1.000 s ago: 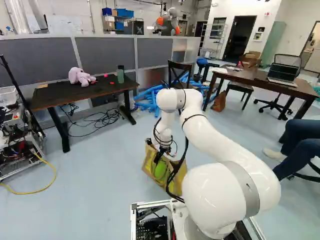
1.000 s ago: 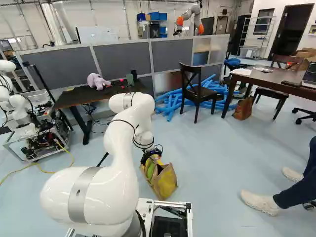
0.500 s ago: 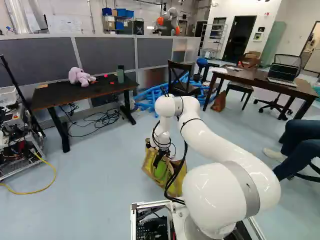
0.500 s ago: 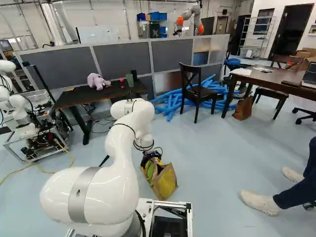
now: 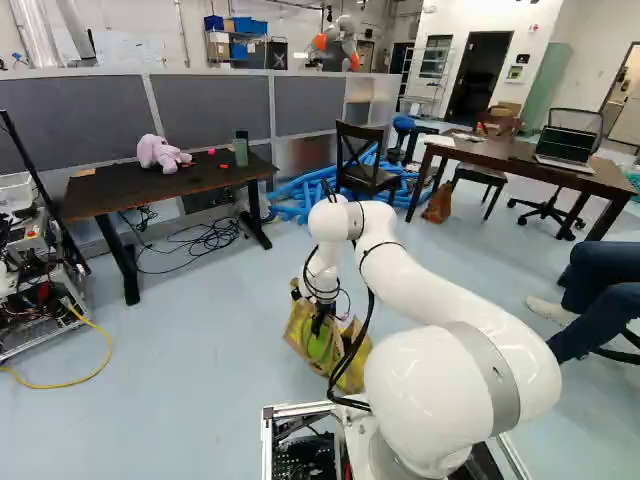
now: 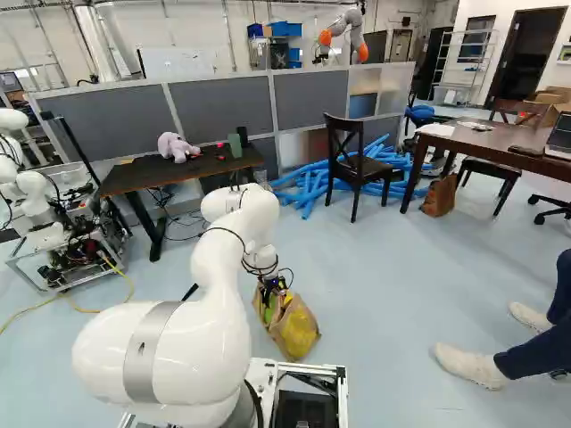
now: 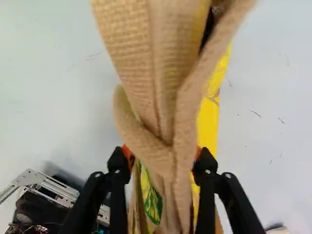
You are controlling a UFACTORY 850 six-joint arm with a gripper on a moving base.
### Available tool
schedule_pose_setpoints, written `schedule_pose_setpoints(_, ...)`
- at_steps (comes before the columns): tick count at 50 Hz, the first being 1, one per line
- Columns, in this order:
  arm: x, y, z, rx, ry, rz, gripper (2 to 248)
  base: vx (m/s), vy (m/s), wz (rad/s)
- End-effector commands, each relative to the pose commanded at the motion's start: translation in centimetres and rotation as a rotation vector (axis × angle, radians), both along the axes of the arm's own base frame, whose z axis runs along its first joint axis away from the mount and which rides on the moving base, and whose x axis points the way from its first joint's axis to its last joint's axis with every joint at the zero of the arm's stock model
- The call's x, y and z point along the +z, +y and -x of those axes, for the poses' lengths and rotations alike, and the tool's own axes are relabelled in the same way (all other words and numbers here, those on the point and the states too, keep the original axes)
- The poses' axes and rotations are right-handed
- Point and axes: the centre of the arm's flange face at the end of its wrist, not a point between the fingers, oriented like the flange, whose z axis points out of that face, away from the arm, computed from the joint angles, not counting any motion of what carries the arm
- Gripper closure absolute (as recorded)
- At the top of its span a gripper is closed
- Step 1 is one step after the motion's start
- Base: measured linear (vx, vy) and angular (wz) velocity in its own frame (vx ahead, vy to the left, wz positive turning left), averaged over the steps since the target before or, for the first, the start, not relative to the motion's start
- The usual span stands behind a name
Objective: Pick up the bag on the ground and place it on the table
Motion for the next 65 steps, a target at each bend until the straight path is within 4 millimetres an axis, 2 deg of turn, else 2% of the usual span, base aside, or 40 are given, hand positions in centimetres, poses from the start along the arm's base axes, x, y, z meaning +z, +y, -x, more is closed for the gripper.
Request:
schedule_pose_setpoints(1,0.0,0.0,0.0,0.0,0.0,0.0,95,0.0,0.0,0.0)
schedule_pose_setpoints(2,0.0,0.0,0.0,0.0,0.0,0.0,131,0.0,0.0,0.0)
schedule_pose_setpoints(7,0.0,0.0,0.0,0.0,0.0,0.0,131,0.0,0.0,0.0)
schedule_pose_setpoints(8,0.0,0.0,0.0,0.0,0.0,0.0,169,0.0,0.0,0.0)
schedule_pose_setpoints(12,0.0,0.0,0.0,0.0,0.0,0.0,169,0.0,0.0,0.0)
schedule_pose_setpoints(13,0.0,0.0,0.0,0.0,0.0,0.0,206,0.0,0.0,0.0)
schedule_pose_setpoints(17,0.0,0.0,0.0,0.0,0.0,0.0,206,0.0,0.0,0.0)
schedule_pose_setpoints(18,0.0,0.0,0.0,0.0,0.0,0.0,229,0.0,0.0,0.0)
schedule_pose_setpoints(37,0.2,0.0,0.0,0.0,0.0,0.0,229,0.0,0.0,0.0)
schedule_pose_setpoints(65,4.1,0.0,-0.1,0.0,0.0,0.0,229,0.0,0.0,0.0)
